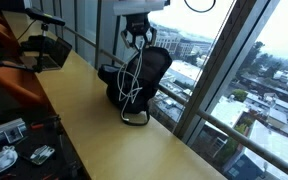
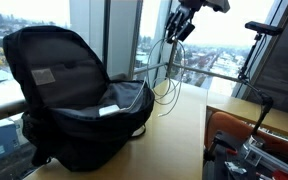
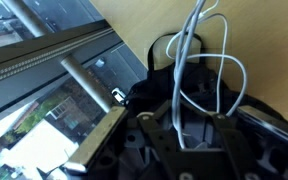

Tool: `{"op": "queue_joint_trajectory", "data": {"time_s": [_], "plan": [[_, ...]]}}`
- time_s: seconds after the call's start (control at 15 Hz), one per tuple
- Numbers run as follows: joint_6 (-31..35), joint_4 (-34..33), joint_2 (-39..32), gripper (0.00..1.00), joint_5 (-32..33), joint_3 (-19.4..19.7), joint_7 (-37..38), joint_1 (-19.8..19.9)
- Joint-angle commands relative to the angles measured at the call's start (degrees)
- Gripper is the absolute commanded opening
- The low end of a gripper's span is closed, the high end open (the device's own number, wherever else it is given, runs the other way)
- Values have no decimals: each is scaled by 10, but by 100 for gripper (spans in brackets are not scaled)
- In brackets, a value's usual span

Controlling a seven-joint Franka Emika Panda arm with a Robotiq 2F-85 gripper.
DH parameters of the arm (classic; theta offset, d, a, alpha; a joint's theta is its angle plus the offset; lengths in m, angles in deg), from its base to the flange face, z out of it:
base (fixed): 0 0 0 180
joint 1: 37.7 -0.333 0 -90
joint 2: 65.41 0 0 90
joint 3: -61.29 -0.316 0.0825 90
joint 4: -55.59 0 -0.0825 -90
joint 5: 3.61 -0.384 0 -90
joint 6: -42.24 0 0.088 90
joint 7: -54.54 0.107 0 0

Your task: Put the white charger in the black bag and then lay the bag on the table

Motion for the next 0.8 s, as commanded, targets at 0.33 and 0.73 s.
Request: {"op": "queue_joint_trajectory", "data": {"time_s": [0.33,0.73], "plan": [[-127,-253,-46,2,63,-20,25,-48],[-168,-407,-143,2,110,-39,29,-81]]}}
